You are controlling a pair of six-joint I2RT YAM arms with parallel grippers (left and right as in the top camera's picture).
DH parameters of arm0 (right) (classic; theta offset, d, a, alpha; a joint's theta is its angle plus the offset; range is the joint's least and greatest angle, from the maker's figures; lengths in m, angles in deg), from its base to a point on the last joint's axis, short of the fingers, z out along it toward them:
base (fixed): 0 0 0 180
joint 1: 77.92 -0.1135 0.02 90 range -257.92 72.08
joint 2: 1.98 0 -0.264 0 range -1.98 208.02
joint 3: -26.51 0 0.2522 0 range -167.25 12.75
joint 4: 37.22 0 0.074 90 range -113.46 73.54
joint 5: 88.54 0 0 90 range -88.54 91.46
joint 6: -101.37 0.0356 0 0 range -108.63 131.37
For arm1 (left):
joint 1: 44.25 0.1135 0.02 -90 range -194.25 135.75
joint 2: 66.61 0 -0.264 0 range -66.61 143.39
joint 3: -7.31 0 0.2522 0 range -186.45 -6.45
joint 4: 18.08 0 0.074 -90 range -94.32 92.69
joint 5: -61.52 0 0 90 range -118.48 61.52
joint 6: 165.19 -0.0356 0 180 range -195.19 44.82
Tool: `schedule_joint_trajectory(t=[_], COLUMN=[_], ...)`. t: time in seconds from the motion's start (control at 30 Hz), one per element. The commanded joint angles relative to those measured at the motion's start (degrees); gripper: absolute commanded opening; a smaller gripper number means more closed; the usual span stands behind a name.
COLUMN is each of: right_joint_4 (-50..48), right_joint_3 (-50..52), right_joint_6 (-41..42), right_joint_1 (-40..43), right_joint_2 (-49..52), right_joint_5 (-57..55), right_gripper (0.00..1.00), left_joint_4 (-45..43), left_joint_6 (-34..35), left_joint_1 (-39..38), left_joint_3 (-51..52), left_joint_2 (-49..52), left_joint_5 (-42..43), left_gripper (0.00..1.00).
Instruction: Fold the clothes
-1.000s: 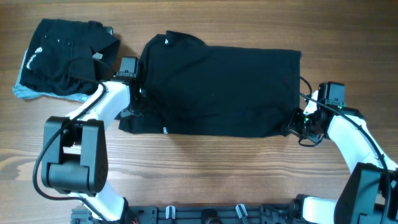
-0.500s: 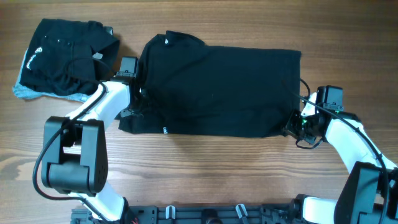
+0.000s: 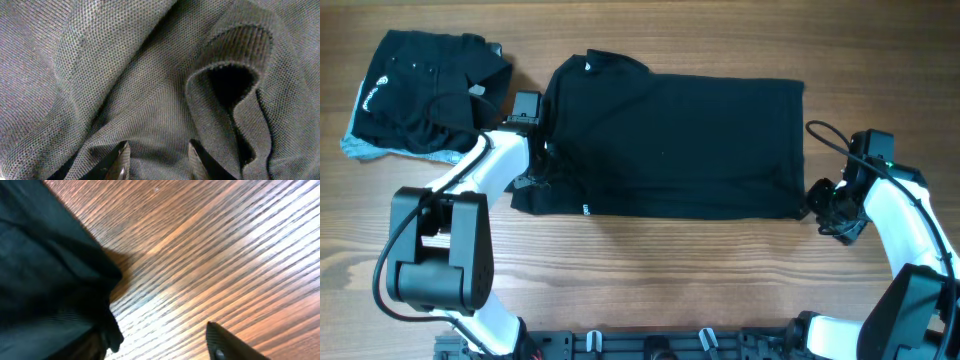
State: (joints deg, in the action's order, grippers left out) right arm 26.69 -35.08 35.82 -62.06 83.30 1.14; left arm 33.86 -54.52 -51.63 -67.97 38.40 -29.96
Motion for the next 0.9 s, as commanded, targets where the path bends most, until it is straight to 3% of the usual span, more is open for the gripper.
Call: schedule_joint_trajectory(t=[0.0,0.1,0.23,0.3,0.4,0.43,0.47,0.6,0.87], right_joint_4=[-0.79,-0.70,-0.76,-3.32,-5.55,-6.97,-9.79,-16.20,-17.27], right_joint_3=[-0.98,-0.96,-0.42,1.99,5.11,5.97,5.95,5.01,1.18], right_joint_6=[1.05,-0.90,-2.01,-4.72,-4.35,-3.15,-3.52,-4.46,-7.78], right_joint_1=[0.35,0.35,0.35,0.11,-0.13,-0.13,-0.13,-0.13,-0.15], right_joint_2=[-0.79,-0.79,-0.74,-0.74,-0.59,-0.52,-0.52,-0.55,-0.55], right_joint_5=[-2.49,0.81,3.87,10.93,11.65,9.62,9.25,5.79,0.79], right_gripper=[0.63,0.58,0.37,0.37,0.37,0.17,0.05,0.04,0.11], left_joint_4=[0.00,0.07,-0.04,-0.02,-0.07,-0.15,-0.28,-0.46,-0.87], left_joint_6=[-0.72,-0.72,-0.72,-0.72,-0.72,-0.72,-0.74,-0.72,-0.74], left_joint_1=[0.52,0.52,0.52,0.52,0.52,0.52,0.52,0.52,0.52], left_joint_3=[-0.33,-0.33,-0.33,-0.33,-0.33,-0.33,-0.33,-0.33,-0.33], left_joint_2=[-0.11,-0.11,-0.11,-0.11,-0.11,-0.11,-0.11,-0.11,-0.11], left_joint_5=[-0.98,-0.96,-0.96,-0.96,-0.96,-0.96,-0.96,-0.98,-0.98], left_gripper=[0.38,0.40,0.40,0.40,0.40,0.40,0.40,0.41,0.41])
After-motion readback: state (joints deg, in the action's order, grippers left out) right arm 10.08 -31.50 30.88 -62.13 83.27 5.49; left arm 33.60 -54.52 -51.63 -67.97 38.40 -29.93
